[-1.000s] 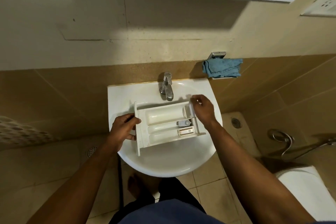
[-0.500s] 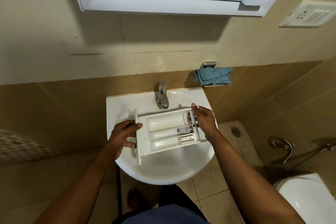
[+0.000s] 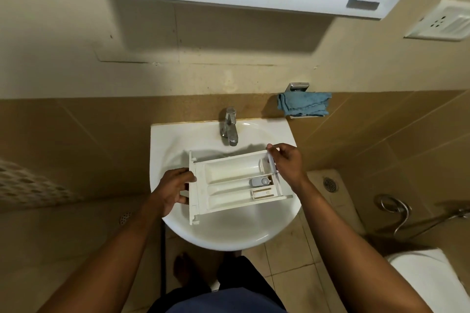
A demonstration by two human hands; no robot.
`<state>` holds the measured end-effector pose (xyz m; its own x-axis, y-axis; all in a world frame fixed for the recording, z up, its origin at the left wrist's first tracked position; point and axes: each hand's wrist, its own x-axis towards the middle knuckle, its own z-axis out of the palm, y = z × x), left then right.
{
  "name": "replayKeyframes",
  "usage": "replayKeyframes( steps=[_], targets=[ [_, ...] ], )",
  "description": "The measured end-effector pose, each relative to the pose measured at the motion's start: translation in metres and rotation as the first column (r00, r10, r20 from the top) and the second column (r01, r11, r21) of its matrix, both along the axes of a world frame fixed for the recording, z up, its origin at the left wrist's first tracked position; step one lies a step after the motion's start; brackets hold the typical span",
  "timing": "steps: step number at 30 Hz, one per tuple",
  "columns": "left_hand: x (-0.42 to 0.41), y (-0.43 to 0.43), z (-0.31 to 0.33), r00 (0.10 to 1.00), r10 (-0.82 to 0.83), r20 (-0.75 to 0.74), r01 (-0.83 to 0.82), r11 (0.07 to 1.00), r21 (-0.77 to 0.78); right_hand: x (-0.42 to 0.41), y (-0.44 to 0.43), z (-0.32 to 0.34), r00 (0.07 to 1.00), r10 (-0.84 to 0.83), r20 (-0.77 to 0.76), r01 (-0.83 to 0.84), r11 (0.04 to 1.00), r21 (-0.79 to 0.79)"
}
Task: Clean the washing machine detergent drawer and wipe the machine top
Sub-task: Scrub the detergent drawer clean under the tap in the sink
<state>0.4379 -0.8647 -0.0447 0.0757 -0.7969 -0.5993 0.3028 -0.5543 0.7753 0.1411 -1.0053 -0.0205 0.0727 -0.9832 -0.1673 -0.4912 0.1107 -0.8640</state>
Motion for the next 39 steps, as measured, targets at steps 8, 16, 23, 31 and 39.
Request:
replayKeyframes(
  steps=[8, 16, 23, 31, 39],
  targets=[
    [0.006, -0.008, 0.004, 0.999, 0.038, 0.001, -0.038, 0.999, 0.010, 0.002, -0.018, -0.002, 0.999, 0.048, 0.008, -0.049, 0.998, 0.043],
    [0.002, -0.009, 0.008, 0.999, 0.035, 0.023, -0.035, 0.999, 0.039, -0.003, -0.015, 0.002, 1.000, 0.026, 0.013, -0.027, 0.993, 0.115],
    [-0.012, -0.015, 0.007, 0.996, 0.015, 0.083, -0.024, 0.994, 0.107, -0.020, -0.011, 0.004, 1.000, -0.009, -0.008, 0.010, 0.984, 0.181],
    [-0.019, -0.020, 0.003, 0.995, -0.027, 0.098, 0.021, 0.998, 0.058, -0.034, -0.011, 0.000, 0.977, 0.046, -0.210, -0.030, 0.997, 0.078],
    [-0.025, -0.021, -0.007, 0.988, -0.054, 0.143, 0.050, 0.998, 0.031, -0.019, -0.031, 0.046, 0.907, 0.115, -0.406, -0.235, 0.937, -0.260]
  ],
)
